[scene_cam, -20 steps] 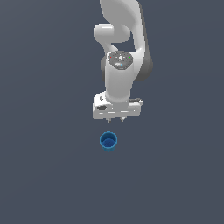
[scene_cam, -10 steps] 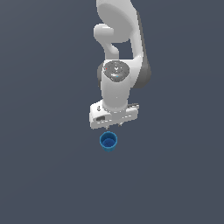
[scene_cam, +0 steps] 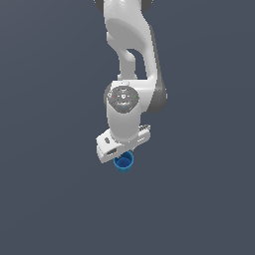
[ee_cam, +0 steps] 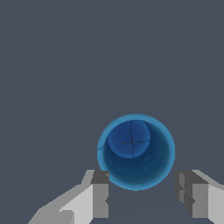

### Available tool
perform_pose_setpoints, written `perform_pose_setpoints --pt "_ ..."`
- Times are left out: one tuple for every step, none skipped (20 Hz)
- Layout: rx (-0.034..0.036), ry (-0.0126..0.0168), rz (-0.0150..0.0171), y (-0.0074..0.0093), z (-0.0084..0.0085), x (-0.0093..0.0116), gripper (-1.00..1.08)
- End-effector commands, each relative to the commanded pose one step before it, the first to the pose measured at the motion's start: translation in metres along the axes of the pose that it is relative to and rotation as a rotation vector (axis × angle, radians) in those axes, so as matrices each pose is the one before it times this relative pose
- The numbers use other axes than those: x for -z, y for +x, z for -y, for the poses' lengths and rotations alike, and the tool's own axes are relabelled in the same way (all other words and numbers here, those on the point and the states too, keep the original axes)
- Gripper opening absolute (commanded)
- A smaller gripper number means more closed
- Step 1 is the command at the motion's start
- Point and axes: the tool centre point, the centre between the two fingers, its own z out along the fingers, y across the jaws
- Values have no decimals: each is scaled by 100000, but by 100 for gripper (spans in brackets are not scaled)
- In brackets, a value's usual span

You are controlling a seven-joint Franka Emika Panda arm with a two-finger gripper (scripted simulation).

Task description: Pick up the object and move it to a goal position.

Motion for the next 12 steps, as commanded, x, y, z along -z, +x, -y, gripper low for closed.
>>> perform_pose_setpoints --pt "5922 727 372 404 -780 -545 28" --pt "2291 303 124 127 -319 -218 28" --pt "2283 311 110 113 -323 -220 28" --pt "2248 314 95 98 -322 -219 28" --pt "2132 305 78 80 -310 -209 28" --pt "2010 294 62 64 -296 -199 28" --pt "1890 281 48 50 -280 -188 28" --pt "1769 268 36 37 -265 -178 28" --pt "1651 253 25 27 -248 -167 28" --pt "1533 238 16 18 -232 -156 28" --pt "1415 222 8 9 -215 -145 28" --pt "1300 205 2 4 -198 -133 28"
